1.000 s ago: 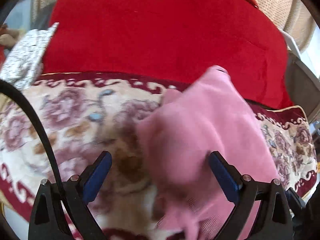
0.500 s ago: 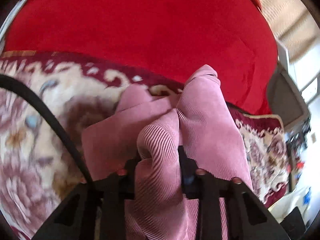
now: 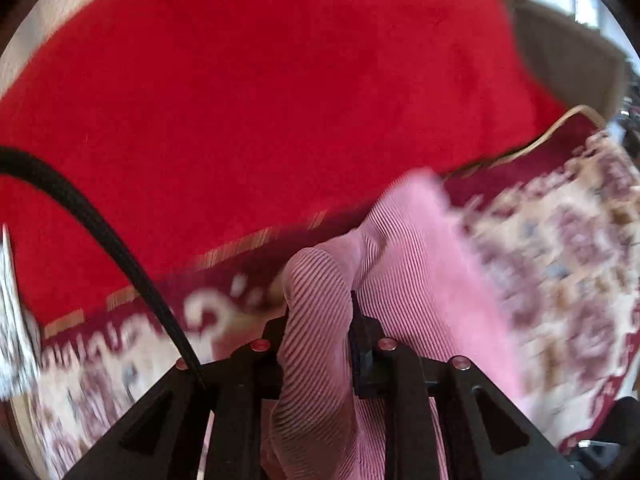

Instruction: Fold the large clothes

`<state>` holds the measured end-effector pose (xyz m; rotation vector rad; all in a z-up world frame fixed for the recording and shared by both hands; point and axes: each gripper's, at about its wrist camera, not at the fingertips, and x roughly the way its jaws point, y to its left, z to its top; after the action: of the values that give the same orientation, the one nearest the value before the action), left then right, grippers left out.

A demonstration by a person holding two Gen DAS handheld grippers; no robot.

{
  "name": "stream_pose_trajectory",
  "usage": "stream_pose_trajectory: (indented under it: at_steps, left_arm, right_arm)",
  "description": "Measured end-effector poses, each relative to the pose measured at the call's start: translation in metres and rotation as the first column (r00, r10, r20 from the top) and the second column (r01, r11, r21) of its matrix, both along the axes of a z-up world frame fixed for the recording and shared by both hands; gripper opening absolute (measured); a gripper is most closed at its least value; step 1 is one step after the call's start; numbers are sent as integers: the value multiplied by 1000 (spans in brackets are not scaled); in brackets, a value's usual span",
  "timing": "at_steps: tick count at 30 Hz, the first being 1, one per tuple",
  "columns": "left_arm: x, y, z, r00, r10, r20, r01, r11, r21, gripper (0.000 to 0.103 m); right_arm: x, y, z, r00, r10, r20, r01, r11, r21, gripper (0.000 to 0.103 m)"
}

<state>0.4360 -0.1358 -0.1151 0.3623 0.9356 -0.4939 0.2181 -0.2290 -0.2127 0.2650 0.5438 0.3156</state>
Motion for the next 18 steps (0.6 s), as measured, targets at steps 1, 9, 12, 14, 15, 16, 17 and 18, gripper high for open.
stream_pose_trajectory:
  at_steps: [1,9,12,14,15,16,17,18]
  left_arm:
    - [5,14,-13,998,45,-42,-46,999,-26,25]
    - [-35,113,32,956,292,-21,-290,931,-223,68]
    - [-80,126,42,933,349,87,-335,932,-138,77]
    - [-105,125,33,942,322,93,-309,941,-135,77]
    - [-115,121,23,945,317,84,-307,945,-110,77]
    - [-119,116,10,941,327,83,-322,944,-65,77]
    - [-121,110,-2,940,331,84,-329,944,-34,77]
    - [-121,105,-17,943,324,77,-325,946,0,77]
  right_arm:
    - [7,5,-2,1000,12,-29,-13,1000,-19,52]
    - [21,14,9,993,70,-95,-75,996,-52,55]
    - [15,5,22,993,83,-79,-84,996,-12,56]
    - [13,-7,31,997,71,-28,-70,997,27,56]
    - [14,-11,38,999,50,-11,-50,998,32,56]
    - [19,-14,43,999,30,-19,-30,999,19,51]
    - [26,-15,45,999,22,-33,-21,1000,7,36]
    - [37,-15,45,998,14,-54,-15,1000,-8,33]
